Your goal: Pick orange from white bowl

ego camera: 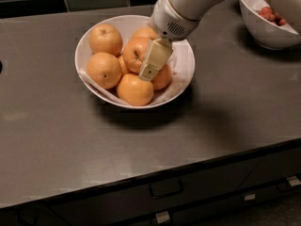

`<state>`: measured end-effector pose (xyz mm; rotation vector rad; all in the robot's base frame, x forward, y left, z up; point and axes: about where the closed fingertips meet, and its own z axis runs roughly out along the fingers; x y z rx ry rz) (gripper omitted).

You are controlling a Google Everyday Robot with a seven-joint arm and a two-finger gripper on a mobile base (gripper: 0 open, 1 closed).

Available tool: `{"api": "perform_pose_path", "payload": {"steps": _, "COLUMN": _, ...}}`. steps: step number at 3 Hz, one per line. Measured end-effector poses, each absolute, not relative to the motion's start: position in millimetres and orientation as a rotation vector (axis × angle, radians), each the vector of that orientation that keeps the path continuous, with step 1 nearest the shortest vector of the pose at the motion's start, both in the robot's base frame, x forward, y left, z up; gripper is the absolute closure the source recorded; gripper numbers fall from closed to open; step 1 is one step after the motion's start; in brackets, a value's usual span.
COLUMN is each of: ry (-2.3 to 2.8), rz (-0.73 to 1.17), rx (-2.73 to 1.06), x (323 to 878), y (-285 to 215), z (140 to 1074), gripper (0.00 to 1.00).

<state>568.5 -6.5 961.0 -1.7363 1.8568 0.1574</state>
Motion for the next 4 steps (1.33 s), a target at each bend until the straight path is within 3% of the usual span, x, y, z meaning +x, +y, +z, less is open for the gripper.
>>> {"api": "perform_pose_path", "payload": {"steps": 2, "ry": 1.850, "rz": 0.183, "rx": -1.759, "x": 572.8, "y": 2.5, "z": 954.0, "gripper": 0.14}}
{"api": "perform_pose_path", "payload": {"steps": 4, "ry": 1.851, "rz": 0.189, "rx": -1.767, "x": 573.7, "y": 5.3, "z": 950.9, "gripper": 0.22}}
